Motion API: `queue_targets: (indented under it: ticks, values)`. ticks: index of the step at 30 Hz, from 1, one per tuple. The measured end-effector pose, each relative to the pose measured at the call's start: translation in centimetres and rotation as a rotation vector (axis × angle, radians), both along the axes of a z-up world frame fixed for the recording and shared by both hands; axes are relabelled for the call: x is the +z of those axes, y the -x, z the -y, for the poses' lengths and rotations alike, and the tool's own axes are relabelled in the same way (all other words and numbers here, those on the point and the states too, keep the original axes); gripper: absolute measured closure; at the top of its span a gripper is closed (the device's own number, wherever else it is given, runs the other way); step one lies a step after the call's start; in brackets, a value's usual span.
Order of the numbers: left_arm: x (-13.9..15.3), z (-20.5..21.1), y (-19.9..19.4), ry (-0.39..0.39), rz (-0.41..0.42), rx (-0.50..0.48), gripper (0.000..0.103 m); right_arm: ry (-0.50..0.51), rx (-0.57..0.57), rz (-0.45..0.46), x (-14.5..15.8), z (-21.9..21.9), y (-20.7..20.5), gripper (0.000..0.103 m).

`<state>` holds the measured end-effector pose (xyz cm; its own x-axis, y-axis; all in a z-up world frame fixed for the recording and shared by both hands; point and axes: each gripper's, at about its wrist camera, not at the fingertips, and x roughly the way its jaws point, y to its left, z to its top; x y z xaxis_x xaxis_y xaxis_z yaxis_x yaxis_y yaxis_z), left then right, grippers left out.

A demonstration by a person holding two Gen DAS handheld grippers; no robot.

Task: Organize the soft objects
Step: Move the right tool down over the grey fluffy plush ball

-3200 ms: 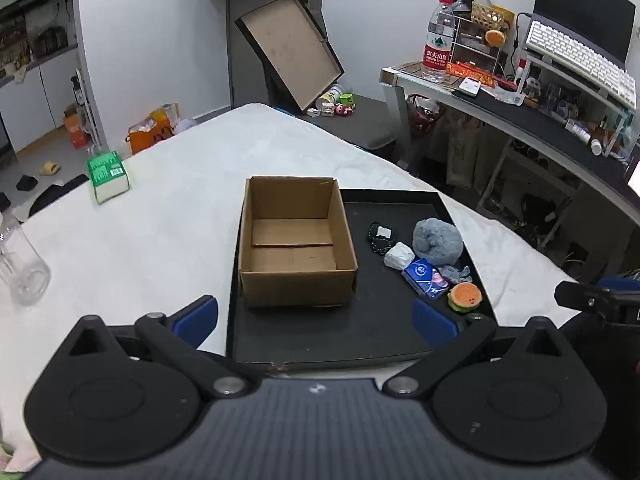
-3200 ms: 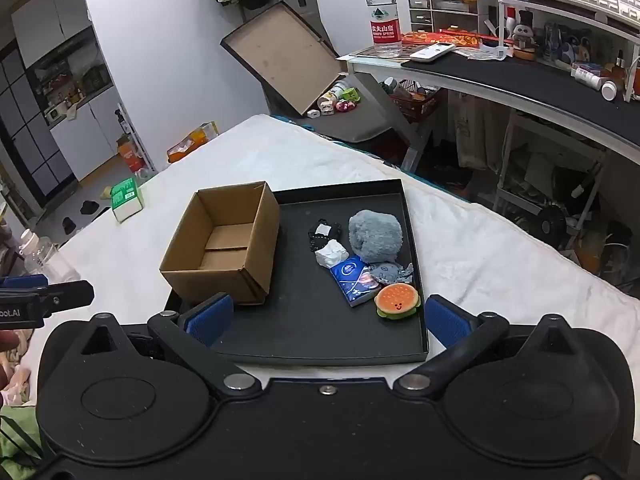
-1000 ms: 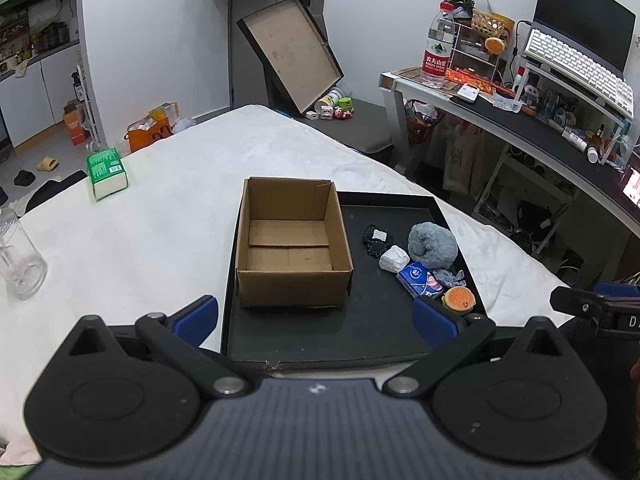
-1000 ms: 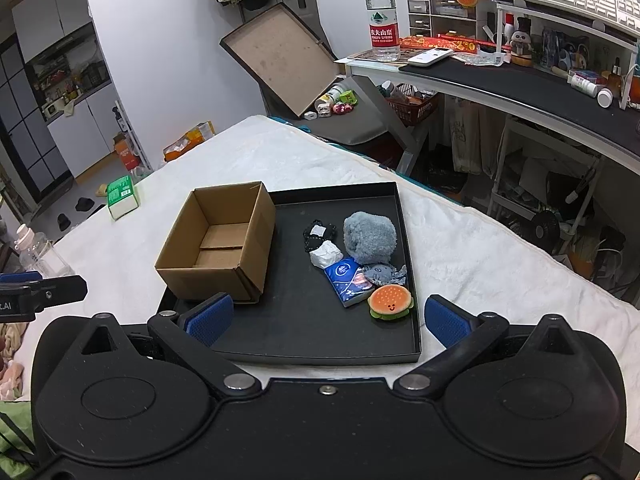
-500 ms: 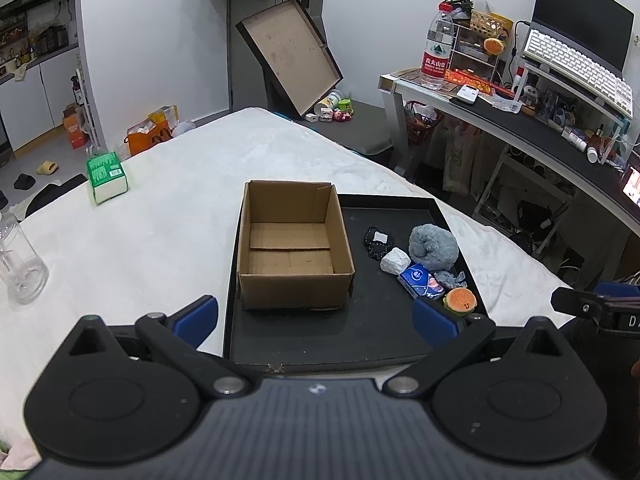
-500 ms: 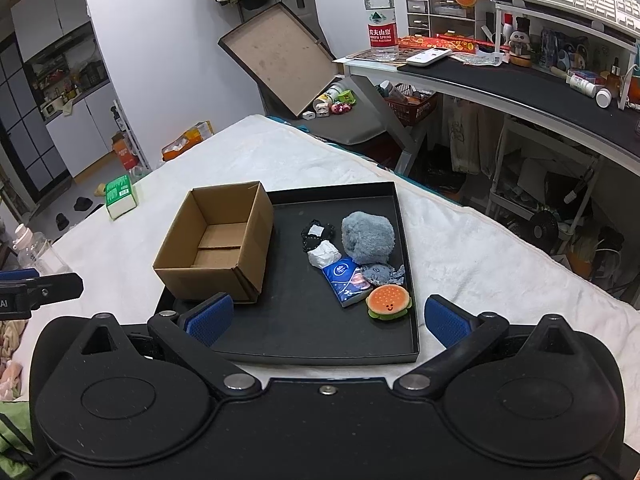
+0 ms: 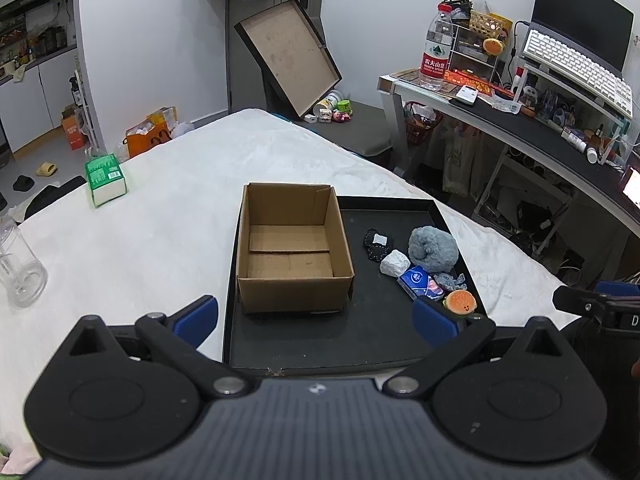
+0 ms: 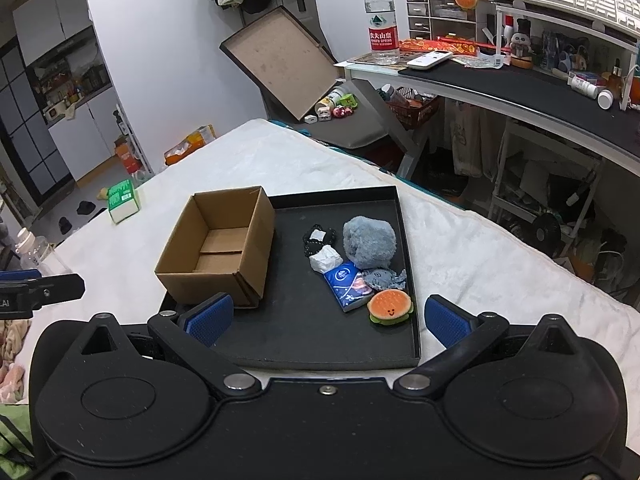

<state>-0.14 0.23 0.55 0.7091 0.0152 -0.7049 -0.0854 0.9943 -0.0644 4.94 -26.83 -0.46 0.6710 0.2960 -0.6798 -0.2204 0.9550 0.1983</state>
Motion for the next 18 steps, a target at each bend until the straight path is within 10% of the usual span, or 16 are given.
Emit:
queue_targets:
  ticks: [18]
  values:
    - [-0.4,-1.1,-4.4,0.014,-0.018,0.009,0.001,-0.011,-0.004,-0.015,-0.3,0.3,-3.2,0.0]
